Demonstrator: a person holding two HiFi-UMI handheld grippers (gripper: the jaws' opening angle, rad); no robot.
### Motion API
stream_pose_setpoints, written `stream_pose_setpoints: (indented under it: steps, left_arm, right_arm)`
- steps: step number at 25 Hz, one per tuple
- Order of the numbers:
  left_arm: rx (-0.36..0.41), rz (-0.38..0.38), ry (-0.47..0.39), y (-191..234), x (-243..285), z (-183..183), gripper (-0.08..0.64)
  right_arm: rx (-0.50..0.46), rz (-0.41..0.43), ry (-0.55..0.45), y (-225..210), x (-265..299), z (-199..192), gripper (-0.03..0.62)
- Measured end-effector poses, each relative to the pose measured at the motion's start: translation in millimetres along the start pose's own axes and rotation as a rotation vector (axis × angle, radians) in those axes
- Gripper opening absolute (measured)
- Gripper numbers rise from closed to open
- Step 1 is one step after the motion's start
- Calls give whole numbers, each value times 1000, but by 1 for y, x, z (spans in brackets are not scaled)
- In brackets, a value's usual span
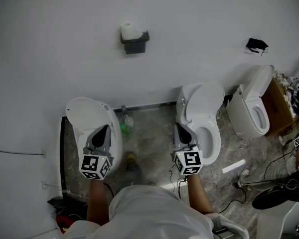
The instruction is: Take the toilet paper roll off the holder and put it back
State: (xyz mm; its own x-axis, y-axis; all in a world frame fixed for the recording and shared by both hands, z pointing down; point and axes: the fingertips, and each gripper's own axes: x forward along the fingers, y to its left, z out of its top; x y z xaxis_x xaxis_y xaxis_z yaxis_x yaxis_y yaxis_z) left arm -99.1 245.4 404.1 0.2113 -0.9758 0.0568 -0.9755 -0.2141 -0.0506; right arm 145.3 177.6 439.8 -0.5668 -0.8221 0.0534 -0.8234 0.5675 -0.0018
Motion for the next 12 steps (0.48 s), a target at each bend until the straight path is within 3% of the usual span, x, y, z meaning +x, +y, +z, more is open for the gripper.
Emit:
stream_pose_setpoints:
  steps: [12]
  left_arm:
    - [6,-22,-17,52,87,5,0]
  right_arm:
    - [5,-22,0,-26,91,-1,-2]
